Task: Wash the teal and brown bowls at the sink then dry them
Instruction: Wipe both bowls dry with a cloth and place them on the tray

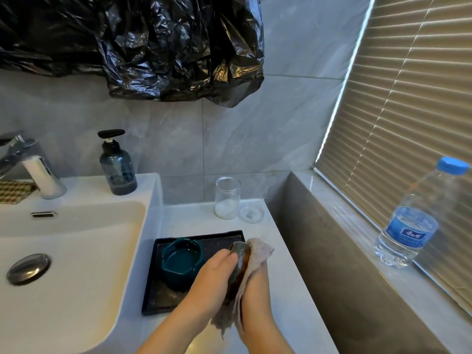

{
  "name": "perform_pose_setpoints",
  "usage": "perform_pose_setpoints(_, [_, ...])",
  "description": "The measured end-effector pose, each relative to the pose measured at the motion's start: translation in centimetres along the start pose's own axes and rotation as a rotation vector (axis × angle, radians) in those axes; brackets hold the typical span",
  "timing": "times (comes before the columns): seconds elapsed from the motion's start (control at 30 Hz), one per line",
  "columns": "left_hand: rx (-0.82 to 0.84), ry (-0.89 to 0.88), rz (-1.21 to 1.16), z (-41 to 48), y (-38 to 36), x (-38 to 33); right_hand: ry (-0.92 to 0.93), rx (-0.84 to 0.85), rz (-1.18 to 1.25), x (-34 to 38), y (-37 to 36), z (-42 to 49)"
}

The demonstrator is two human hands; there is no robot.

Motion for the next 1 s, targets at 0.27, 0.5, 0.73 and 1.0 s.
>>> perform_pose_setpoints(0.27, [-0.022, -0.138, 0.211, -0.5, 0.1, -0.4, -0.29, -0.068, 0.143, 1.0, 1.0, 1.1])
perform_pose_setpoints(0.5, [0.044, -0.033, 0.203, 0.4, 0.1, 1.7, -0.065, -0.148, -0.043, -0.5, 0.7, 1.5])
perform_pose_setpoints(0.73, [-0.041, -0.02, 0.092, 0.1, 0.3, 0.4, -0.039, -0.182, -0.069, 0.7, -0.2, 0.0])
perform_pose_setpoints(1.0, [-0.053, 0.011, 0.086, 0.4, 0.4, -0.1, -0.319, -0.092, 0.005, 0.9, 0.4, 0.9])
Point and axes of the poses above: each hand's wrist, its own z-axis towards the middle knuckle, its own y-axis out of the back of the hand, x = y × z, the point moved 5 cm from there along z, towards the middle knuckle, and after that the axes turned 10 degrees about -y, right-handed, at the moved point
